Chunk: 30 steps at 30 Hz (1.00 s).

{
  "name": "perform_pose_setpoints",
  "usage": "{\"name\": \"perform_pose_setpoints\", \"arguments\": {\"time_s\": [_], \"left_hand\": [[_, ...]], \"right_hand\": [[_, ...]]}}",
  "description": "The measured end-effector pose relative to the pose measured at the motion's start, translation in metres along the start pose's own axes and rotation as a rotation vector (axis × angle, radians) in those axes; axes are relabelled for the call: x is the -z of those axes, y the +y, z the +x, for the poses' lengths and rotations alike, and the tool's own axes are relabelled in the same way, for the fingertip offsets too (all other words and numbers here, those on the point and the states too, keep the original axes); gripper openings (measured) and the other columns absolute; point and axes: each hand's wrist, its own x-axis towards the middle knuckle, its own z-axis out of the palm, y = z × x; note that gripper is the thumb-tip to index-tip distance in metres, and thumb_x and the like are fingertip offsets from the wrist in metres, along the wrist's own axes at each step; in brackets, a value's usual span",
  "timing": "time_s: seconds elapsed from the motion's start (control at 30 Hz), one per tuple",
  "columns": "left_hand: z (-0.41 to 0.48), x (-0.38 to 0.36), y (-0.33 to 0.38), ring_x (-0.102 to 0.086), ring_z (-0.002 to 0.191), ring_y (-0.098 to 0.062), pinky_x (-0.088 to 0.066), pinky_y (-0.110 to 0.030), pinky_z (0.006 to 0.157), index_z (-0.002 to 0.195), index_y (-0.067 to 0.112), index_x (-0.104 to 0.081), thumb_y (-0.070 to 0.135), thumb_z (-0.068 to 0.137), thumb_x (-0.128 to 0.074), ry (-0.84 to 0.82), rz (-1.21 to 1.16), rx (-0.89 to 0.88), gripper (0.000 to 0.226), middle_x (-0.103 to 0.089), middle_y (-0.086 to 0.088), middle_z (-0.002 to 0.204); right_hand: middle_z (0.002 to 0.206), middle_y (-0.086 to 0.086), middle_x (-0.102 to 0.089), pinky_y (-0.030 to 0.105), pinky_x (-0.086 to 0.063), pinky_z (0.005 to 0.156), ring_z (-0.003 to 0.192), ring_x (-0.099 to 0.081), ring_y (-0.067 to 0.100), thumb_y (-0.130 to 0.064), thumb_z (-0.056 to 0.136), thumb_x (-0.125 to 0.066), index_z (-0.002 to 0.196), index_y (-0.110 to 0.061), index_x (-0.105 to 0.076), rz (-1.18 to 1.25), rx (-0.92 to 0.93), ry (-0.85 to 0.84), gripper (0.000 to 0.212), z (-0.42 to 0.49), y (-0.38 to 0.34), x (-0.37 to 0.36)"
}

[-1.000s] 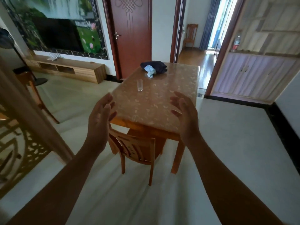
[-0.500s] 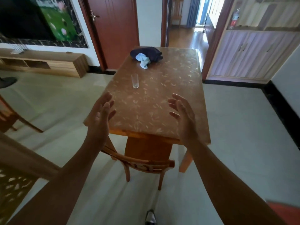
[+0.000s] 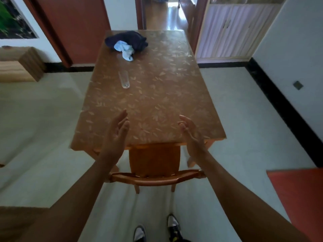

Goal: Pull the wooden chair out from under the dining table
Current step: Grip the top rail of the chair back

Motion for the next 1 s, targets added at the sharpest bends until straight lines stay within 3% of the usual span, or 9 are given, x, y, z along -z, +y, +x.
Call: {"name": "perform_pose_setpoints", "arguments": {"time_s": [0.13, 0.2, 0.3, 0.4, 0.5, 0.63, 0.77, 0.87, 1.0], "left_hand": [[-0.008, 0.008, -0.026, -0.050, 0.129, -0.009, -0.048, -0.007, 0.085, 0.153, 0.045, -0.033, 0.083, 0.085, -0.049, -0.205, 0.200, 0.057, 0.080, -0.044, 0.014, 0.148], [-0.021, 0.010, -0.041, -0.044, 0.130, -0.007, -0.043, -0.018, 0.096, 0.159, 0.038, -0.020, 0.080, 0.083, -0.055, -0.394, 0.379, 0.135, 0.094, -0.035, 0.017, 0.149], [-0.045, 0.014, -0.066, -0.024, 0.153, -0.019, -0.032, -0.042, 0.120, 0.162, 0.032, 0.000, 0.080, 0.071, -0.067, -0.780, 0.637, 0.360, 0.123, -0.017, 0.000, 0.171], [-0.063, 0.018, -0.088, -0.027, 0.154, -0.027, -0.031, -0.048, 0.121, 0.162, 0.036, -0.002, 0.079, 0.069, -0.071, -1.041, 1.029, 0.444, 0.124, -0.023, -0.003, 0.170], [-0.071, 0.016, -0.103, -0.055, 0.128, -0.019, -0.047, -0.036, 0.103, 0.154, 0.039, -0.034, 0.055, 0.087, -0.071, -1.007, 1.325, 0.246, 0.079, -0.055, 0.005, 0.145], [-0.069, 0.010, -0.111, -0.059, 0.087, -0.009, -0.044, -0.026, 0.074, 0.102, 0.039, -0.063, 0.028, 0.097, -0.062, -0.870, 1.406, 0.200, 0.012, -0.062, 0.014, 0.096], [-0.068, 0.001, -0.120, -0.055, 0.078, -0.010, -0.047, -0.026, 0.070, 0.074, 0.036, -0.050, 0.026, 0.096, -0.064, -0.805, 1.409, 0.251, 0.028, -0.057, 0.012, 0.084], [-0.068, 0.000, -0.124, -0.057, 0.077, -0.010, -0.045, -0.026, 0.067, 0.065, 0.035, -0.044, 0.025, 0.095, -0.065, -0.792, 1.387, 0.262, 0.038, -0.051, 0.013, 0.074], [-0.075, -0.004, -0.119, -0.051, 0.075, -0.010, -0.039, -0.026, 0.065, 0.064, 0.034, -0.042, 0.021, 0.096, -0.061, -0.783, 1.393, 0.284, 0.040, -0.043, 0.013, 0.069]], "right_hand": [[0.134, -0.016, -0.054, 0.028, -0.050, 0.099, 0.121, -0.056, 0.001, -0.074, 0.088, -0.047, 0.148, -0.035, -0.043, -0.232, -0.102, -0.088, 0.071, -0.020, 0.018, -0.014], [0.149, -0.003, -0.051, 0.042, -0.043, 0.112, 0.137, -0.048, 0.017, -0.090, 0.080, -0.037, 0.150, -0.036, -0.041, -0.496, -0.134, -0.263, 0.089, -0.034, 0.028, -0.018], [0.156, 0.000, -0.047, 0.049, -0.036, 0.116, 0.144, -0.041, 0.024, -0.104, 0.061, -0.026, 0.149, -0.039, -0.040, -0.863, -0.255, -0.587, 0.111, -0.054, 0.043, -0.021], [0.138, -0.002, -0.061, 0.048, -0.041, 0.109, 0.130, -0.053, 0.023, -0.089, 0.071, -0.052, 0.137, -0.037, -0.052, -1.065, -0.309, -0.781, 0.084, -0.069, 0.065, -0.015], [0.116, -0.004, -0.069, 0.043, -0.049, 0.099, 0.109, -0.063, 0.021, -0.055, 0.083, -0.074, 0.118, -0.032, -0.062, -1.221, -0.252, -0.807, 0.044, -0.074, 0.085, -0.009], [0.102, -0.002, -0.068, 0.039, -0.052, 0.090, 0.097, -0.064, 0.020, -0.029, 0.092, -0.069, 0.103, -0.029, -0.063, -1.316, -0.240, -0.760, 0.013, -0.069, 0.099, -0.016], [0.097, -0.002, -0.067, 0.038, -0.056, 0.084, 0.090, -0.065, 0.019, -0.018, 0.094, -0.064, 0.100, -0.027, -0.064, -1.334, -0.259, -0.805, 0.010, -0.061, 0.110, -0.021], [0.095, -0.001, -0.067, 0.034, -0.054, 0.074, 0.088, -0.067, 0.020, -0.015, 0.095, -0.063, 0.101, -0.025, -0.064, -1.350, -0.279, -0.870, 0.011, -0.057, 0.113, -0.022], [0.098, 0.002, -0.068, 0.037, -0.055, 0.080, 0.093, -0.068, 0.023, -0.014, 0.095, -0.062, 0.104, -0.021, -0.065, -1.359, -0.256, -0.905, 0.012, -0.062, 0.114, -0.020]]}}
